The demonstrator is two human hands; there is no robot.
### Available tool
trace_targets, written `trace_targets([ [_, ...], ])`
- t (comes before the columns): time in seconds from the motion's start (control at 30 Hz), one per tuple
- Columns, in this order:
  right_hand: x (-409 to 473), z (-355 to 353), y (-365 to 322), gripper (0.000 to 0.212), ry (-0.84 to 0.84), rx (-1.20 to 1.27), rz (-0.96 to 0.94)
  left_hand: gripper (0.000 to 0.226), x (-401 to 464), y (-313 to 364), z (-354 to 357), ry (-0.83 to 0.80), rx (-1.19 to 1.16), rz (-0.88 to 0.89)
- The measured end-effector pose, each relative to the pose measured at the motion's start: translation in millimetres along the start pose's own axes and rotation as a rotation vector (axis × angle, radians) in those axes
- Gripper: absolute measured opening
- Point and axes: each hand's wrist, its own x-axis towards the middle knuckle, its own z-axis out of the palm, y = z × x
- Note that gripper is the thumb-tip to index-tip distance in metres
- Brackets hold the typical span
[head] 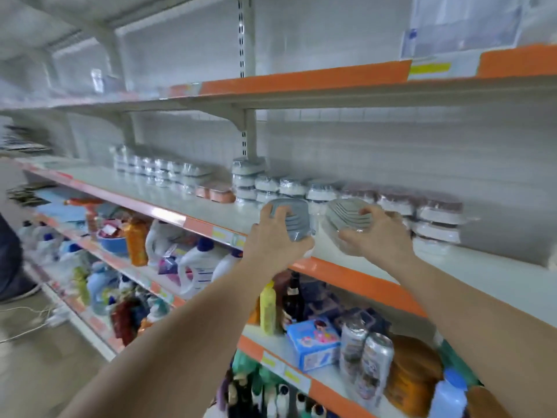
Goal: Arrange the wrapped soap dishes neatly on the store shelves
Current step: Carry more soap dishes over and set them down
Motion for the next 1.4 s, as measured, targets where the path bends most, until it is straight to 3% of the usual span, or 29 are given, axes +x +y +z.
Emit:
trace_targets([
  [0.4, 125, 91, -84, 0.056, 0.137, 0.064, -0.042, 0.063, 126, -121, -12, -0.009, 0.013, 0.055],
  [0.67, 210, 138, -116, 0.057, 0.177, 0.069, 0.028, 0.056, 236, -159, -4, -0.019, 0.054, 0.09],
  [1.03, 274, 186, -146, 0.058, 0.349, -0.04, 0.199, 0.059, 382, -186, 15, -0.102, 0.042, 0.405],
  [1.27, 288, 203, -157, 0.057, 0.449, -0.116, 0.303, 0.055, 422, -193, 39, -0.007, 0.382, 0.62],
  [1.4, 287, 211, -162, 0.057, 0.476, -0.133, 0.315, 0.068, 434, -208, 32, -0.028, 0.464, 0.69],
])
